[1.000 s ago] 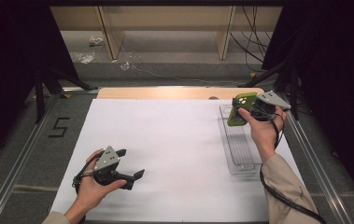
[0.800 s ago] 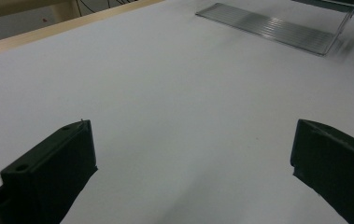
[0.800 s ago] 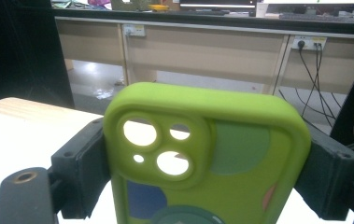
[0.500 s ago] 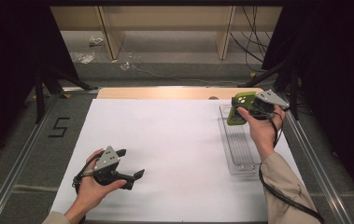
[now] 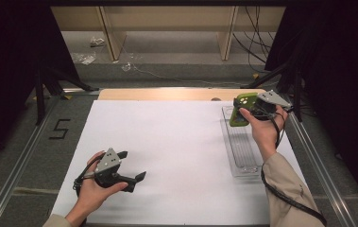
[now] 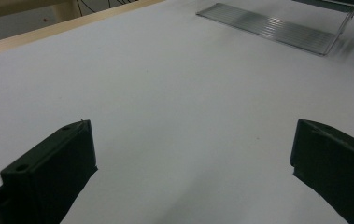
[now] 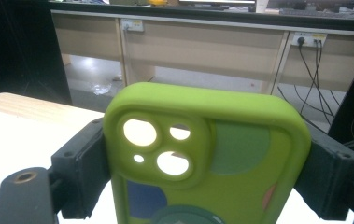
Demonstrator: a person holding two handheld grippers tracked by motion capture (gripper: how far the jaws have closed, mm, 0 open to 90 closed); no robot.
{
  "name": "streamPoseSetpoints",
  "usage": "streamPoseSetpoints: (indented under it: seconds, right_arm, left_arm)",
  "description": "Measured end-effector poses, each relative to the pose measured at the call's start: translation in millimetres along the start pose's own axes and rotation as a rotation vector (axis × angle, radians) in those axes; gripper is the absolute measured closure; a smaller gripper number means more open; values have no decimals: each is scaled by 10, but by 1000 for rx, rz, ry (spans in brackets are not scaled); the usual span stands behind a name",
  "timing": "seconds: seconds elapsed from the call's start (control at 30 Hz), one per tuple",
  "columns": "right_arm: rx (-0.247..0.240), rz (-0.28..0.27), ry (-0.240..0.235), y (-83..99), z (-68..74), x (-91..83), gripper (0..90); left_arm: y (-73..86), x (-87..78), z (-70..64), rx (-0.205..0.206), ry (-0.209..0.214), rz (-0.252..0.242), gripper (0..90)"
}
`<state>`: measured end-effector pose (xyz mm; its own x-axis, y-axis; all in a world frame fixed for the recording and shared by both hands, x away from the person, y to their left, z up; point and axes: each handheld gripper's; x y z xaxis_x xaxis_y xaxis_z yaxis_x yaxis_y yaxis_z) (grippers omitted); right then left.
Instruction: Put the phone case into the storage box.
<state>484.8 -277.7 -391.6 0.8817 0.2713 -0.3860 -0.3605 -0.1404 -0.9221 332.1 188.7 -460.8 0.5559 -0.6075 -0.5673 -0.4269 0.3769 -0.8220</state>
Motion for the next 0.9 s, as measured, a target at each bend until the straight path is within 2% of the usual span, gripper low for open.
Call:
streamPoseSetpoints:
  seconds: [0.9]
  right_arm:
    - [-3,31,3,-13,-26,90,166]
  left_arm:
    - [4,6,-1,8,-1,5,0]
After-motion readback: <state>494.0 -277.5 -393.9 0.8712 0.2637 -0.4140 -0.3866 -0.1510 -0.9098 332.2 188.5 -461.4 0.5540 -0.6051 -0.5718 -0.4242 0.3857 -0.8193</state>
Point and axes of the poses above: each handheld gripper's, and its own axes: x roughly forward along the jaws, y roughly out of its underside, z roughly to its left, and after that the axes turned 8 degrees about z, right-handed
